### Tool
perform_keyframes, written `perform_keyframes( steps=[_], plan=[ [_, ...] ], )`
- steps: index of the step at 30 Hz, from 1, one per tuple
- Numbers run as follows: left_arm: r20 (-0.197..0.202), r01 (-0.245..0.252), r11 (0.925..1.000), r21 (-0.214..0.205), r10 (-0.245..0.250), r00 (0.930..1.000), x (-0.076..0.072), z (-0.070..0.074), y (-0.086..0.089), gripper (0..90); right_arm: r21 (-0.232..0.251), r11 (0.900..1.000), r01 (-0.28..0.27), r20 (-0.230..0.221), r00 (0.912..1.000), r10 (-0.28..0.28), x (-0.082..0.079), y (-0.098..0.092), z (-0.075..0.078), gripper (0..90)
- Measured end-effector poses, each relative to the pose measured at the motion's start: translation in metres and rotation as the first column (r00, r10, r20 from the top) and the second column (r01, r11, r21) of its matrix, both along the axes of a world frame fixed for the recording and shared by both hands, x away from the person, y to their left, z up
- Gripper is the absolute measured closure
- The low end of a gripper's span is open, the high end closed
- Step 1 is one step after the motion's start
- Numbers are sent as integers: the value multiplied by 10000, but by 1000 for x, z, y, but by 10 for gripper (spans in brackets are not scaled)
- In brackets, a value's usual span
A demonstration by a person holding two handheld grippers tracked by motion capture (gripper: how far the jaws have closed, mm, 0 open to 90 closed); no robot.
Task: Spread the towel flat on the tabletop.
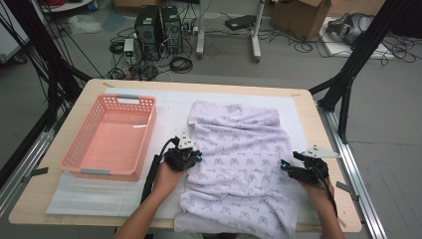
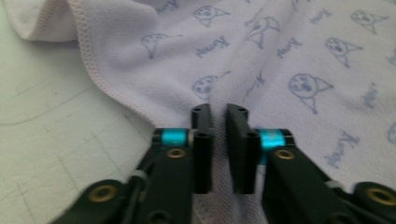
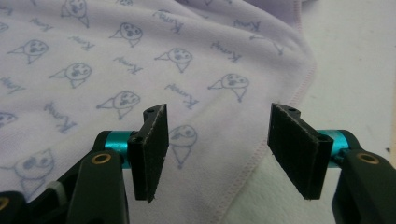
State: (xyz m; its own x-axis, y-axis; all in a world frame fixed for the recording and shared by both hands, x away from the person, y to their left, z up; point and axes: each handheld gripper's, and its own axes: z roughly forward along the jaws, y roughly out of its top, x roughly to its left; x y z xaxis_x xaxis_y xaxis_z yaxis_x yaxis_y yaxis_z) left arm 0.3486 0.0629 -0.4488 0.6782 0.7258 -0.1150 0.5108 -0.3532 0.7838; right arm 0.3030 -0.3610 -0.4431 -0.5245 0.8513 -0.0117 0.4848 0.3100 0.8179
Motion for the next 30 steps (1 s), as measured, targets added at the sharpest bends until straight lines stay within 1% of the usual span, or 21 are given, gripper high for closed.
perform_keyframes(
  steps=[1, 2, 4, 6, 8, 10, 12, 13, 14, 15, 16, 17, 18, 20, 21, 23, 25, 26, 27, 28, 30],
  plan=[
    [35, -246, 9997, -31, 246, 9997, 3, 0, 1, 866, 67, 9998, -197, 44, 9998, 197, 0, 1, -1, 375],
    [93, -509, 9987, -1, 509, 9987, 5, 0, 2, 867, -28, 9997, -253, -5, 9997, 253, 1, 3, -1, 375],
    [159, -1090, 9938, -236, 1094, 9939, 12, 2, 4, 869, -109, 9996, -270, -94, 9996, 269, 1, 5, -2, 376],
    [259, -1507, 9863, -669, 1527, 9879, 18, 5, 7, 869, -94, 10000, 32, -371, 9993, -36, 2, 6, -3, 395],
    [506, -1772, 9817, -697, 1808, 9822, 24, 9, 9, 869, 38, 9992, 406, -608, 9973, -403, 2, 7, -3, 397],
    [609, -2018, 9761, -803, 2069, 9765, 29, 12, 12, 870, 112, 9987, 500, -661, 9966, -491, 3, 8, -2, 397],
    [529, -2425, 9610, -1330, 2513, 9665, 35, 12, 20, 870, -12, 9989, 459, -693, 9965, -459, 4, 10, -3, 404],
    [366, -2509, 9572, -1445, 2585, 9653, 37, 11, 24, 870, -146, 9989, 444, -775, 9960, -454, 5, 11, -4, 415],
    [289, -2504, 9573, -1445, 2571, 9660, 39, 8, 26, 870, -333, 9985, 431, -875, 9951, -459, 7, 12, -6, 430],
    [177, -2473, 9574, -1493, 2526, 9674, 40, 6, 27, 870, -343, 9987, 383, -971, 9944, -415, 9, 14, -7, 439],
    [133, -2409, 9580, -1558, 2459, 9692, 40, 5, 28, 870, -285, 9987, 420, -987, 9941, -446, 10, 14, -7, 477],
    [121, -2405, 9558, -1689, 2460, 9692, 41, 5, 27, 870, -246, 9988, 423, -1026, 9937, -446, 11, 15, -6, 524],
    [197, -2334, 9558, -1789, 2407, 9704, 41, 5, 27, 870, -257, 9988, 409, -1007, 9940, -433, 12, 16, -6, 591],
    [278, -2224, 9571, -1856, 2314, 9725, 40, 5, 26, 870, -148, 9997, 185, -1133, 9934, -200, 15, 18, -5, 836],
    [328, -2175, 9587, -1832, 2271, 9733, 40, 6, 26, 871, -135, 9999, 1, -1225, 9925, -18, 16, 19, -4, 867],
    [310, -2006, 9620, -1852, 2098, 9773, 40, 6, 29, 871, -423, 9991, -39, -1114, 9938, -9, 21, 22, -3, 873],
    [309, -1859, 9662, -1785, 1943, 9804, 41, 6, 31, 872, -405, 9989, 242, -958, 9950, -280, 27, 19, -4, 876],
    [241, -1845, 9656, -1833, 1920, 9811, 41, 6, 31, 872, -279, 9988, 403, -870, 9953, -425, 31, 17, -5, 877],
    [53, -1730, 9692, -1754, 1766, 9843, 44, 8, 32, 872, -198, 9980, 598, -864, 9944, -613, 34, 15, -6, 878],
    [37, -1672, 9707, -1726, 1704, 9854, 46, 10, 32, 872, -223, 9963, 828, -824, 9930, -844, 40, 12, -6, 878],
    [276, -1291, 9768, -1710, 1357, 9904, 50, 16, 30, 871, -115, 9925, 1215, -661, 9903, -1220, 48, 8, -5, 878]
  ],
)
